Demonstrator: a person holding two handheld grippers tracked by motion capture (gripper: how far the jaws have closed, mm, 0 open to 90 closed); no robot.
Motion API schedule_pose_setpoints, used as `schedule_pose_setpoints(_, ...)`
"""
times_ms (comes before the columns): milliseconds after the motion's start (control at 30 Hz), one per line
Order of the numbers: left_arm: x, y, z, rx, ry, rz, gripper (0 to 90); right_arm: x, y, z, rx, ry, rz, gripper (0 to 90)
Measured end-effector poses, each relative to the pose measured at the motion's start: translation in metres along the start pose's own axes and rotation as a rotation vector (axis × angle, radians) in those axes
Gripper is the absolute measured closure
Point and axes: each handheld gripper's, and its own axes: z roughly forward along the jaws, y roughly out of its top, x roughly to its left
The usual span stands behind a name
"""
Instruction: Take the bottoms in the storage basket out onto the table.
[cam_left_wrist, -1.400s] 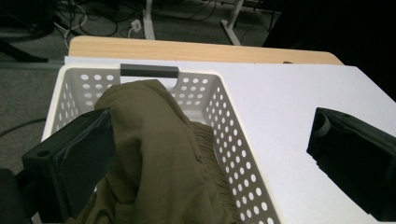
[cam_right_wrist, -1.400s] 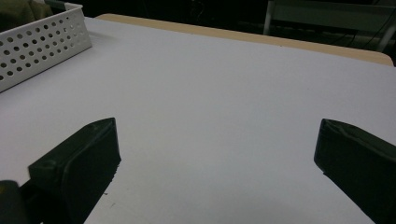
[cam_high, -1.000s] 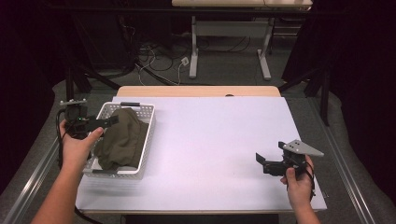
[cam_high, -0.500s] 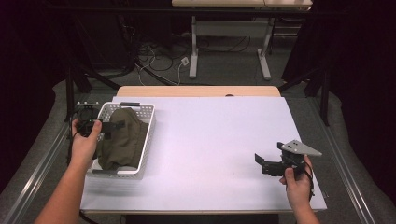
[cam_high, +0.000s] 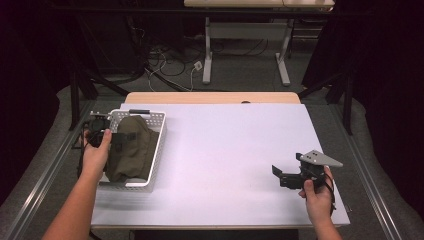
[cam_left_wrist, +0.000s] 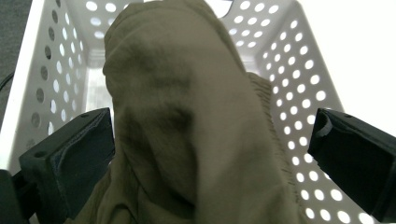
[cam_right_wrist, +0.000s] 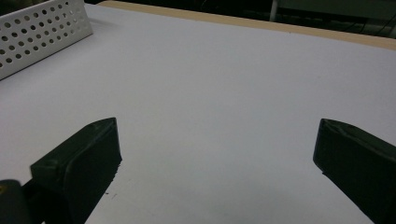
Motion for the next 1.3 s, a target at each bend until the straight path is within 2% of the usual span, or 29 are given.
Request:
schedule_pose_setpoints(133,0.004,-0.002,0.005,0.023,0.010,-0.005,0.5,0.001,0.000,0.001,0.000,0.003,0.008,0.5)
schedule_pose_setpoints(233,0.005,-0.003,0.008,0.029,-0.004,-0.017,0.5,0.001,-0.001,0.002,0.003,0.004,0.003,0.6)
schedule_pose_setpoints(333,0.006,-0.004,0.011,0.041,0.000,-0.001,0.5,0.002,-0.001,0.002,0.003,0.002,-0.003,0.6)
schedule_pose_setpoints(567,0.010,-0.005,0.020,0.054,0.009,-0.026,0.5,0.003,-0.001,0.003,0.015,0.002,-0.004,0.6)
schedule_pose_setpoints(667,0.010,-0.005,0.023,0.077,0.012,-0.014,0.5,0.003,-0.001,0.003,0.016,0.002,-0.003,0.6)
schedule_pose_setpoints(700,0.010,-0.006,0.025,0.069,0.014,-0.016,0.5,0.003,-0.001,0.003,0.012,0.001,-0.005,0.6)
schedule_pose_setpoints(800,0.010,-0.006,0.028,0.088,0.018,-0.011,0.5,0.003,-0.001,0.003,0.014,0.003,-0.010,0.6)
schedule_pose_setpoints(833,0.009,-0.007,0.030,0.079,0.024,-0.018,0.5,0.003,-0.002,0.004,0.015,0.005,-0.008,0.6)
schedule_pose_setpoints(1033,0.008,-0.009,0.038,0.111,0.017,-0.019,0.5,0.002,-0.002,0.005,0.016,0.006,-0.004,0.7)
schedule_pose_setpoints(1067,0.009,-0.009,0.039,0.120,0.016,-0.009,0.5,0.002,-0.002,0.005,0.016,0.006,-0.005,0.7)
schedule_pose_setpoints(1133,0.008,-0.009,0.041,0.121,0.022,-0.016,0.5,0.002,-0.002,0.005,0.018,0.010,-0.007,0.7)
schedule_pose_setpoints(1300,0.008,-0.009,0.045,0.143,0.029,-0.002,0.5,0.003,-0.002,0.005,0.023,0.008,-0.010,0.7)
